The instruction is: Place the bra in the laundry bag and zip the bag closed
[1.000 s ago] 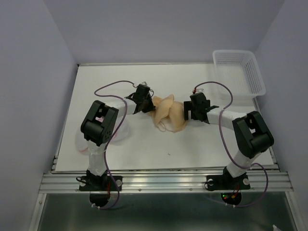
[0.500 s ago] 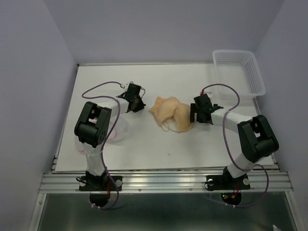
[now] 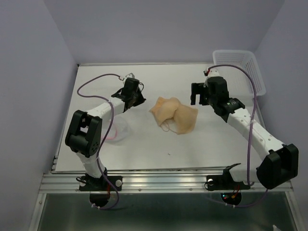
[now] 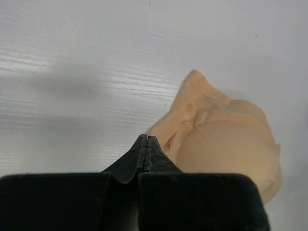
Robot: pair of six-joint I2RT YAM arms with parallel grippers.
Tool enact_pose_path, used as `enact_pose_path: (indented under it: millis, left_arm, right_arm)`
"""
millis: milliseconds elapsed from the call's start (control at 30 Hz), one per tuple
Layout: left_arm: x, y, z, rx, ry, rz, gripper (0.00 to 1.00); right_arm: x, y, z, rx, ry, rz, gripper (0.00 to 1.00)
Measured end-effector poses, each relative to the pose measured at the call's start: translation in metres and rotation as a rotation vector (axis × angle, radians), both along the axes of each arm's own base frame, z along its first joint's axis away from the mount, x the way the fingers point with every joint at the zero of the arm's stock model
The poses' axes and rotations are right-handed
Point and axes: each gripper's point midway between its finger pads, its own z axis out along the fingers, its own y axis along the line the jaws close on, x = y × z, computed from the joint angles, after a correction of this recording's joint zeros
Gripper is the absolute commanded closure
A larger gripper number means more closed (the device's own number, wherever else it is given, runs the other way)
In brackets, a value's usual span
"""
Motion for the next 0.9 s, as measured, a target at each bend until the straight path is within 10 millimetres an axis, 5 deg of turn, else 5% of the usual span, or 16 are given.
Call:
enact_pose_path:
  millis: [100, 167, 233, 333, 467, 567, 767, 900]
  left_arm:
    - [0.0, -0.001, 0.013, -0.009, -0.031, -0.007, 1.0]
    - [0.0, -0.003, 0.018, -0.011, -0.041, -0.013, 1.0]
    - [0.0, -0.002, 0.021, -0.011, -0.049, -0.015, 1.0]
    - [-0.001, -0.002, 0.027, -0.015, -0.062, -0.014, 1.0]
    - [-0.004, 0.001, 0.038, -0.022, -0.086, -0.01, 1.0]
    - [-0.004, 0.002, 0.044, -0.023, -0.1, -0.007, 1.0]
    - [-0.004, 0.004, 0.047, -0.019, -0.108, -0.005, 1.0]
    - [-0.006, 0.005, 0.048, -0.013, -0.107, -0.001, 1.0]
  right_arm:
    - [0.013, 0.026, 0.038, 0.022, -0.099, 0.089, 0.0]
    - [0.024, 0.042, 0.038, 0.012, -0.104, 0.127, 0.0]
    - [0.04, 0.059, 0.018, -0.006, -0.067, 0.162, 0.0]
    - [0.051, 0.074, -0.037, -0.045, 0.053, 0.197, 0.0]
    - [0.049, 0.078, -0.103, -0.091, 0.199, 0.209, 0.0]
    - [0.043, 0.075, -0.131, -0.115, 0.266, 0.201, 0.0]
    - [0.042, 0.072, -0.165, -0.149, 0.332, 0.188, 0.0]
    - [0.055, 0.075, -0.155, -0.155, 0.294, 0.181, 0.0]
